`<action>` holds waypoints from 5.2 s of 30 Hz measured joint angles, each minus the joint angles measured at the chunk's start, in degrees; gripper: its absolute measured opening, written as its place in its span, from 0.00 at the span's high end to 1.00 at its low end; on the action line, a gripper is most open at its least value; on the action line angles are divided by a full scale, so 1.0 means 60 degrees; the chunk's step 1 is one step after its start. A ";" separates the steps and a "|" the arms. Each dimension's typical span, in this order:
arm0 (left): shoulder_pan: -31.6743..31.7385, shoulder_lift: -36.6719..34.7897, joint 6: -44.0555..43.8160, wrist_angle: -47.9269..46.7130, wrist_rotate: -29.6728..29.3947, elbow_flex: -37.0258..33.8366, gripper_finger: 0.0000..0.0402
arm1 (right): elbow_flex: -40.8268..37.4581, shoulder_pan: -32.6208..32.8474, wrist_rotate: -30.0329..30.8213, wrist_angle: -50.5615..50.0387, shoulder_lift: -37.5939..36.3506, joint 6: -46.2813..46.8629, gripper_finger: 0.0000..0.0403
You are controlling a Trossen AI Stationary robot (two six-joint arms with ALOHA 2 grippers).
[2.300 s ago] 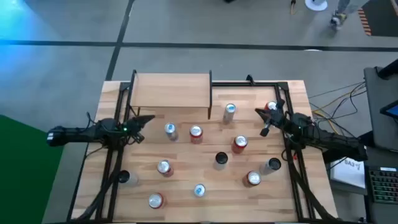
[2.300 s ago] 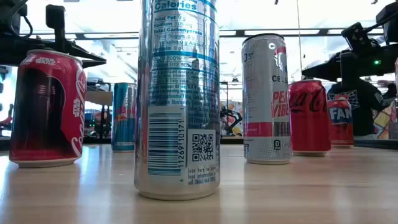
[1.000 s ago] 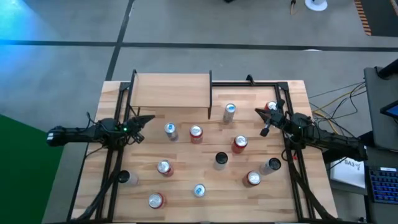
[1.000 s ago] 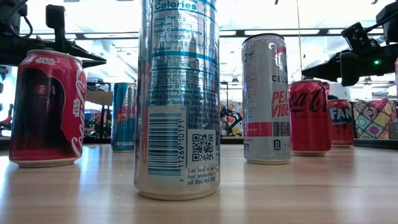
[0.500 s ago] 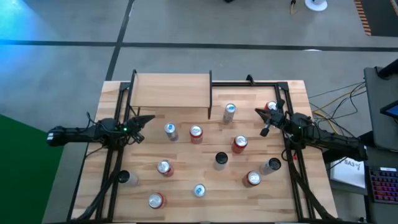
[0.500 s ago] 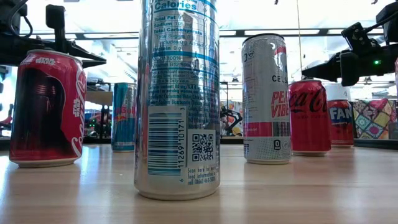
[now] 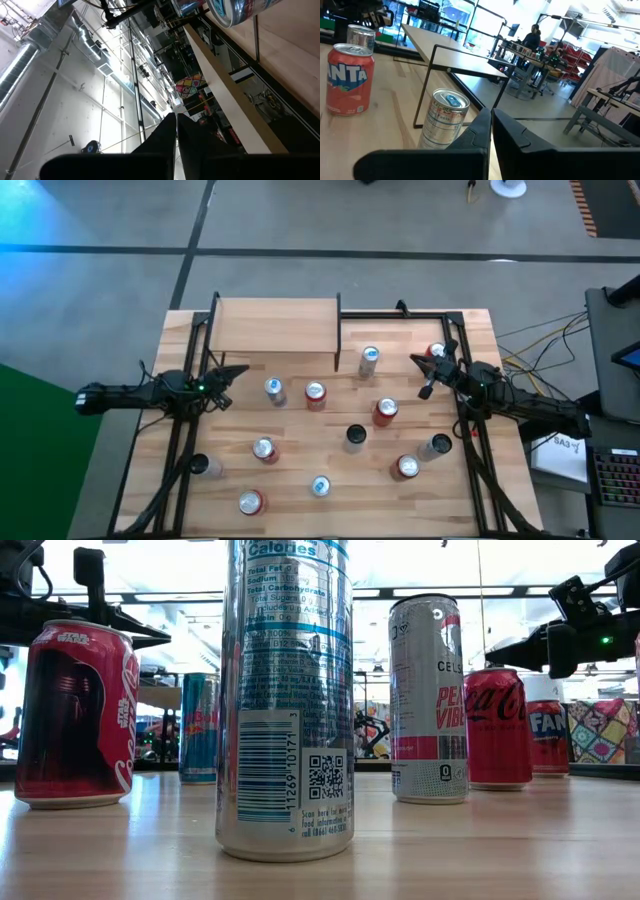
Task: Place canned beverage on shelf
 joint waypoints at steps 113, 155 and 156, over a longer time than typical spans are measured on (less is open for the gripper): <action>-0.0228 0.5978 -2.5004 -0.4999 0.4678 0.7017 1.00 | 0.4913 0.0004 -0.1839 -0.2600 0.3578 0.7737 0.98; -0.8499 1.3369 -3.2631 -1.4688 0.5009 1.3544 1.00 | 0.5333 0.0008 -0.2036 -0.4532 0.3734 0.7916 0.98; -0.8557 1.3420 -3.2708 -1.4757 0.5005 1.3598 1.00 | 0.5333 0.0008 -0.2034 -0.4532 0.3734 0.7916 0.98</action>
